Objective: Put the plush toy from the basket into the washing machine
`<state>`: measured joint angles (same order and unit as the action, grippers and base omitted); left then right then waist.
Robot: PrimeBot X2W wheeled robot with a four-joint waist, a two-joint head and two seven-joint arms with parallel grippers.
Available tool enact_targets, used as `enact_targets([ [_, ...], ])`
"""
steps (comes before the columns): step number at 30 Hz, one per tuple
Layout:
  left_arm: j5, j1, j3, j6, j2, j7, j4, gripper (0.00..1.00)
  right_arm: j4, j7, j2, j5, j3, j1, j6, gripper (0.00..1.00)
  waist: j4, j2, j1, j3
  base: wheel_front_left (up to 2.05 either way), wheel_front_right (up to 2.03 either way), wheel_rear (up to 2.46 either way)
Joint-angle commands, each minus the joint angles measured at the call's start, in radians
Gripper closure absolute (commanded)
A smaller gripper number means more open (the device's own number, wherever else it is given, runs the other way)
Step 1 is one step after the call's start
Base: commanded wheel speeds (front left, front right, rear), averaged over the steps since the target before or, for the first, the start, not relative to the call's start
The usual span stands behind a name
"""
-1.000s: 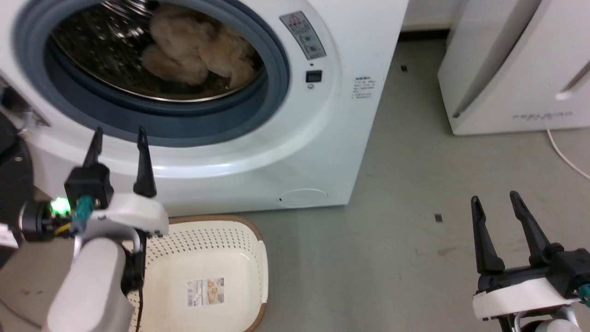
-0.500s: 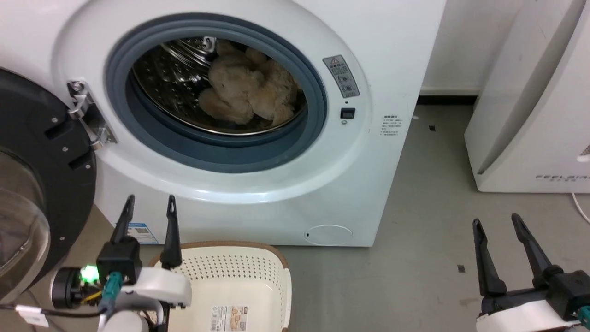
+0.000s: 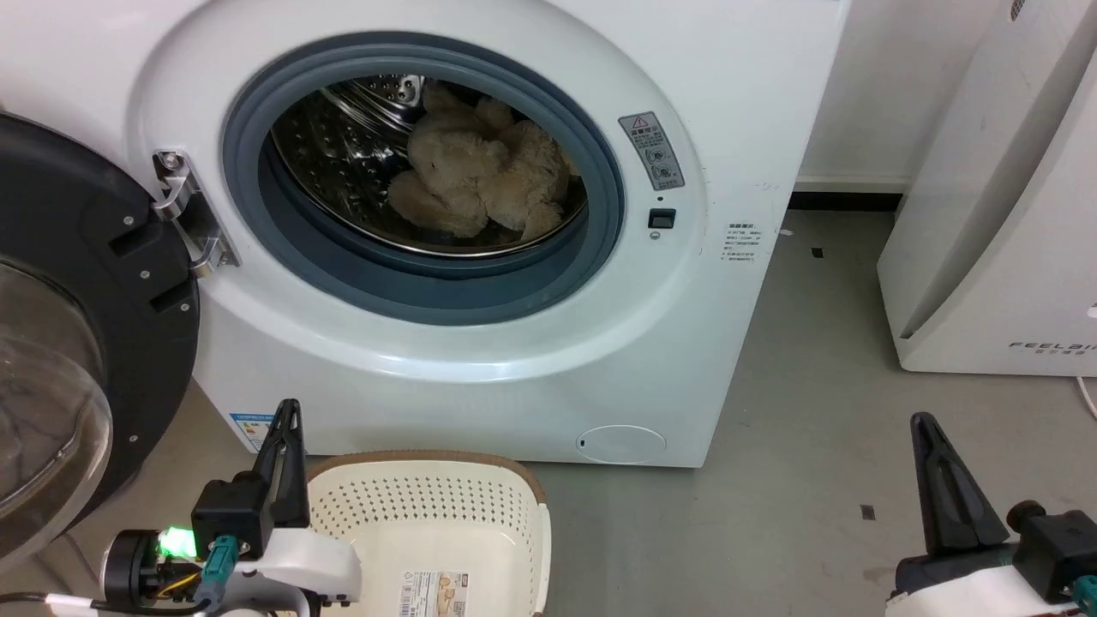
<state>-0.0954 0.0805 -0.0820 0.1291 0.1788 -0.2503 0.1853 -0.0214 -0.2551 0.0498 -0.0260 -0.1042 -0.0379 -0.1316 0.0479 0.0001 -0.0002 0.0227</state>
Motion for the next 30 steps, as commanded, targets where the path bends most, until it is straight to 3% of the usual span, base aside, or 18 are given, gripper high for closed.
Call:
enact_targets([
  [1, 0.004, -0.003, 0.003, -0.005, -0.004, 0.005, -0.007, 1.00, 0.001, 0.009, 0.000, 0.001, 0.003, 0.002, 0.000, 1.00, -0.001, -0.0001, 0.0002, 0.000, 0.00, 0.00, 0.00],
  [30, 0.025, -0.021, 0.021, -0.034, -0.033, 0.063, -0.049, 1.00, 0.006, 0.067, 0.000, 0.007, 0.027, 0.010, 0.000, 1.00, -0.012, -0.0001, 0.0002, -0.005, 0.00, 0.00, 0.00],
])
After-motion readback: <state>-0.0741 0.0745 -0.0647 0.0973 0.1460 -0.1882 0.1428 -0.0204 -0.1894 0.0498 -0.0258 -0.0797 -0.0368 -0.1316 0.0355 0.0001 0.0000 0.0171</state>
